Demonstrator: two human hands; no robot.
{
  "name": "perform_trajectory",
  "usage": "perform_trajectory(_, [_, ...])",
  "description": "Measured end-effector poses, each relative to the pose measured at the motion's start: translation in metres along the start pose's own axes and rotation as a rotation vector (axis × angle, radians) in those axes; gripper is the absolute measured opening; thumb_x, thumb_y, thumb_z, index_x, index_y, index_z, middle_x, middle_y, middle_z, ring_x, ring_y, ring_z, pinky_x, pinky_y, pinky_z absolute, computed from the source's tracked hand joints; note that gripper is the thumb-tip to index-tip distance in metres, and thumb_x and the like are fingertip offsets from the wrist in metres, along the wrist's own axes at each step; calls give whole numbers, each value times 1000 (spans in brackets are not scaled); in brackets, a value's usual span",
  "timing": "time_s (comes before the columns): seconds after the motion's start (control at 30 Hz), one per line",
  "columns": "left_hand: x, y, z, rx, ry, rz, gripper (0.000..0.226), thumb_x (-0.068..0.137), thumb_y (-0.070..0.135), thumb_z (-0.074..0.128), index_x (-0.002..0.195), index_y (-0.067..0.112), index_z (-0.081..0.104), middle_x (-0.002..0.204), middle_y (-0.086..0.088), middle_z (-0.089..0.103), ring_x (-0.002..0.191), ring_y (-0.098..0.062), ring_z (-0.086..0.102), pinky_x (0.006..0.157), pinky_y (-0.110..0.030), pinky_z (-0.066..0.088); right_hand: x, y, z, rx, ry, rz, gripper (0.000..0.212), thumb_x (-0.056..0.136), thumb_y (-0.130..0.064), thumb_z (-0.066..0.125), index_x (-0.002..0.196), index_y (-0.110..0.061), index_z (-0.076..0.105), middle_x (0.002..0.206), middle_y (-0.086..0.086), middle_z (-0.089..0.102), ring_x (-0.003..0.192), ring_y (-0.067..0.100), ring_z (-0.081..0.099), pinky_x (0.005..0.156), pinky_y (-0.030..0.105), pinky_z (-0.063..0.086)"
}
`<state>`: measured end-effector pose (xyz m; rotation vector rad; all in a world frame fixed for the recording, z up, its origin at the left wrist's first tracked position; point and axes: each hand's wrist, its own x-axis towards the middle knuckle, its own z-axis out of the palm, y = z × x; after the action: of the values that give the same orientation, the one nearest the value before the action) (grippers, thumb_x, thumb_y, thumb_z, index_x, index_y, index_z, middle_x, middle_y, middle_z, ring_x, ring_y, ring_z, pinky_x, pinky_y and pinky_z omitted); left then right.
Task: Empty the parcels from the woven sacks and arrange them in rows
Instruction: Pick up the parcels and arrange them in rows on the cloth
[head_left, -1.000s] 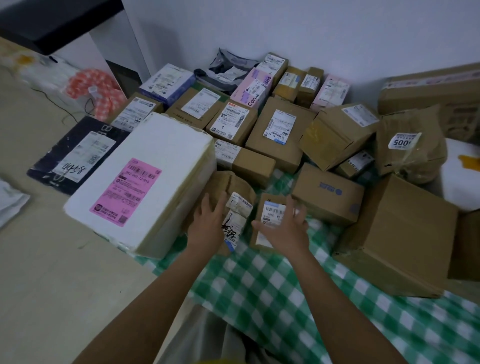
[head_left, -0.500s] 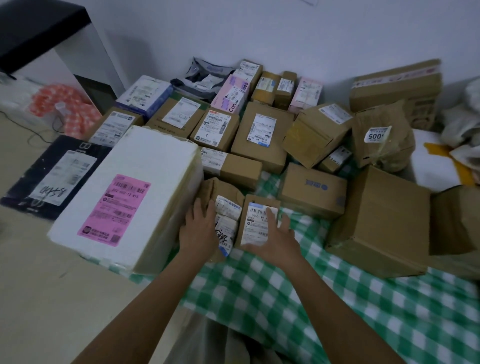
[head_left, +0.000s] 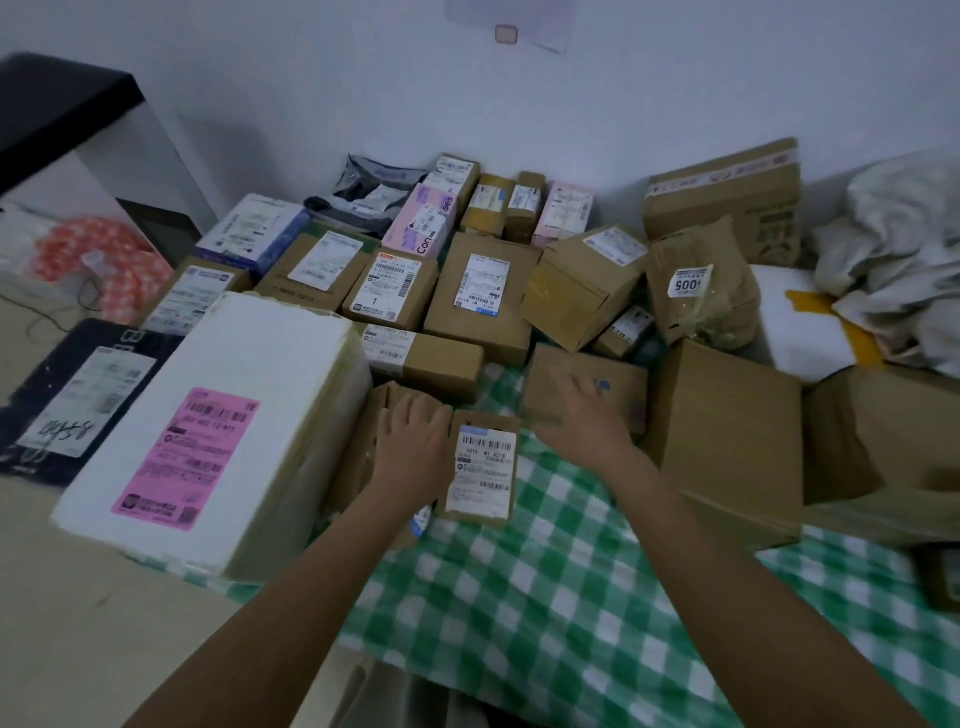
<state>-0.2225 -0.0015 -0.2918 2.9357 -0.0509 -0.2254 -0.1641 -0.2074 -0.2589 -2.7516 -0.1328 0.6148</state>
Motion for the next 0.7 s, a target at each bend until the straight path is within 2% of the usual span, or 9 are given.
perform_trajectory(0.13, [13, 25, 4, -39, -163, 34, 52, 99, 36, 41, 146, 17, 29, 156, -10, 22, 145, -28, 13, 117, -48, 15, 4, 25, -16, -102, -111, -73, 66, 92, -43, 58, 148, -20, 33, 153, 10, 28, 138, 32, 27, 108, 43, 35])
perform_trajectory(0.27, [22, 55, 13, 18, -310, -20, 83, 92, 58, 44, 153, 21, 0, 160, -11, -4, 147, -34, -1, 117, -55, 10, -11, 45, -16, -163, -128, -142, 59, 95, -38, 55, 147, -20, 35, 149, 8, 32, 135, 31, 29, 105, 43, 38])
perform_trajectory(0.33, [25, 68, 21, 3, -365, -80, 94, 86, 66, 48, 153, 26, -6, 160, -10, -12, 146, -36, -7, 113, -63, 10, -16, 57, -14, -204, -131, -175, 57, 95, -38, 54, 147, -22, 35, 146, 7, 35, 134, 30, 28, 103, 41, 37])
perform_trajectory(0.47, [26, 85, 34, -19, -381, -205, 110, 74, 75, 55, 151, 29, -9, 158, -10, -18, 144, -39, -12, 108, -69, 16, -20, 77, -5, -201, -185, -249, 56, 94, -39, 55, 144, -22, 39, 142, 5, 38, 132, 27, 28, 105, 38, 34])
perform_trajectory(0.57, [27, 94, 38, 34, -346, -309, 116, 73, 78, 54, 150, 27, -17, 155, -17, -24, 143, -43, -15, 109, -67, 16, -20, 89, -2, -235, -185, -292, 54, 94, -40, 53, 143, -21, 41, 142, 5, 38, 132, 26, 28, 106, 40, 34])
perform_trajectory(0.7, [31, 99, 41, 71, -316, -412, 116, 76, 79, 48, 150, 19, -19, 153, -29, -19, 143, -44, -12, 113, -59, 13, -13, 93, 1, -267, -200, -342, 49, 95, -36, 51, 141, -18, 43, 141, 7, 39, 131, 28, 29, 105, 42, 34])
